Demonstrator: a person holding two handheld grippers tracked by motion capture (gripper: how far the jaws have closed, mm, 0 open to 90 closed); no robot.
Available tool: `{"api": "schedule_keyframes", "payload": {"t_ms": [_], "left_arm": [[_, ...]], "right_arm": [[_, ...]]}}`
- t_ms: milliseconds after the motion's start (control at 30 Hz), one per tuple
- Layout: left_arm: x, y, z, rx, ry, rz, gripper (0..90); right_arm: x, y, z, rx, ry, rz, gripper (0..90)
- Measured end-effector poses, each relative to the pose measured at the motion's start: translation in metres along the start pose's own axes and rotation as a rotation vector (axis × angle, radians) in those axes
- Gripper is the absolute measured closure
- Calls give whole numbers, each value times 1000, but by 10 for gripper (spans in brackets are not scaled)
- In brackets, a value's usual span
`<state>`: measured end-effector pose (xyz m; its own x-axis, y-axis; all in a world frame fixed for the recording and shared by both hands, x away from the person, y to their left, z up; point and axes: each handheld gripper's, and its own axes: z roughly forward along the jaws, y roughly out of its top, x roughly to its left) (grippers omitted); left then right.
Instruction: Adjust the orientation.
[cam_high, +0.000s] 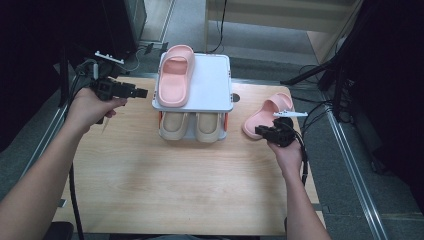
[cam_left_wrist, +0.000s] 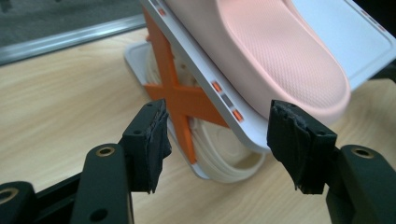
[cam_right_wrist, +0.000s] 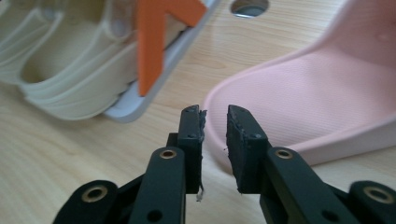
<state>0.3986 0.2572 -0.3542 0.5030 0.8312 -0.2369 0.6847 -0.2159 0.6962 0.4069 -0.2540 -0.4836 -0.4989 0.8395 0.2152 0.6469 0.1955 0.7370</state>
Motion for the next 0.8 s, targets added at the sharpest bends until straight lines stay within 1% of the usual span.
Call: {"api": "schedule_keyframes", "payload": {"t_ms": [33,133,167,267,367,433,467,500,533,567,633,667,767,800], "left_arm": [[-2,-2,-1,-6,1,5,387],[-7,-10,-4,-15,11,25,387],[-8,-12,-4,-19,16,25,387],[-11,-22,-5,-18,35,36,385],[-12,-34,-2,-25,26,38,384],[-13,-45,0,-19,26,44,386],[-13,-48,1,-20,21,38,388],[-13,-48,1,-20,21,38,389],[-14,-57,3,-25,19,38,389],[-14,-62,4,-20,20,41,389],[-16,-70,7,-18,35,47,389],[-16,-74,8,-20,36,48,387],[-16,-84,10,-18,34,39,386],[-16,-88,11,-13,29,30,387]], "right_arm": [[-5,2,1,-3,-9,5,785],[-15,5,2,-14,-28,26,808],[-18,6,3,-17,-30,33,813],[-25,10,5,-23,-46,38,835],[-34,15,9,-23,-68,51,852],[-40,16,12,-24,-78,63,873],[-43,17,14,-24,-84,69,878],[-45,17,16,-18,-92,68,885],[-48,18,18,-9,-102,71,893],[-51,18,20,-5,-108,77,898],[-55,19,24,4,-117,100,900],[-56,19,26,9,-115,110,900],[-57,20,31,20,-121,117,900],[-58,20,32,23,-124,112,900]]}}
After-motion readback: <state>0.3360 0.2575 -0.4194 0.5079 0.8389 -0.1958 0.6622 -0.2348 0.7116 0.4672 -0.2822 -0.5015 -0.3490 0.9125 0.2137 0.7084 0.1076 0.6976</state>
